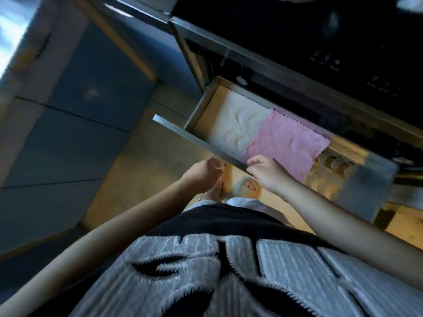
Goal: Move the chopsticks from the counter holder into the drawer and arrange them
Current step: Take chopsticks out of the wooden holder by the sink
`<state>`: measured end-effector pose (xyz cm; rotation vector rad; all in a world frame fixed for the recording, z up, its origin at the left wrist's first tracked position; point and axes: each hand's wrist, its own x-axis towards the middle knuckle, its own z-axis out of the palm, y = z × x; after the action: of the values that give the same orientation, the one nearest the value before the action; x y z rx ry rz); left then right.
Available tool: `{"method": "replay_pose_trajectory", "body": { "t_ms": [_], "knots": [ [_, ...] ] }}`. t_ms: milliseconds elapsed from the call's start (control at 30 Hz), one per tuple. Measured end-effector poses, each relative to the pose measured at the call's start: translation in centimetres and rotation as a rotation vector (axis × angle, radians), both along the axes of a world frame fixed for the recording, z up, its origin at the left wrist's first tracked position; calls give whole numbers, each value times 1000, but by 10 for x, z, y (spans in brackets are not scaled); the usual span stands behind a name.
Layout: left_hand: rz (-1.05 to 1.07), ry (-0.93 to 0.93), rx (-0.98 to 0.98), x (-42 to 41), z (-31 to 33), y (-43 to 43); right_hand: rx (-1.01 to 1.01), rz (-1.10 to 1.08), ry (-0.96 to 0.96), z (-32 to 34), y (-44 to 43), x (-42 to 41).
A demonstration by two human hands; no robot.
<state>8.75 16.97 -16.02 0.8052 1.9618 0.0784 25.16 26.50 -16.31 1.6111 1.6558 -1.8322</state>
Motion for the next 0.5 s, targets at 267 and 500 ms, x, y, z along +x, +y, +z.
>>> {"method": "replay_pose_trajectory", "body": {
  "t_ms": [267, 500],
  "knots": [
    [25, 344, 94, -18, 45, -54, 637, 801, -7, 63, 3, -57],
    [276, 594, 195, -50, 76, -119, 971, 1096, 78, 99, -45, -122]
  ]
}}
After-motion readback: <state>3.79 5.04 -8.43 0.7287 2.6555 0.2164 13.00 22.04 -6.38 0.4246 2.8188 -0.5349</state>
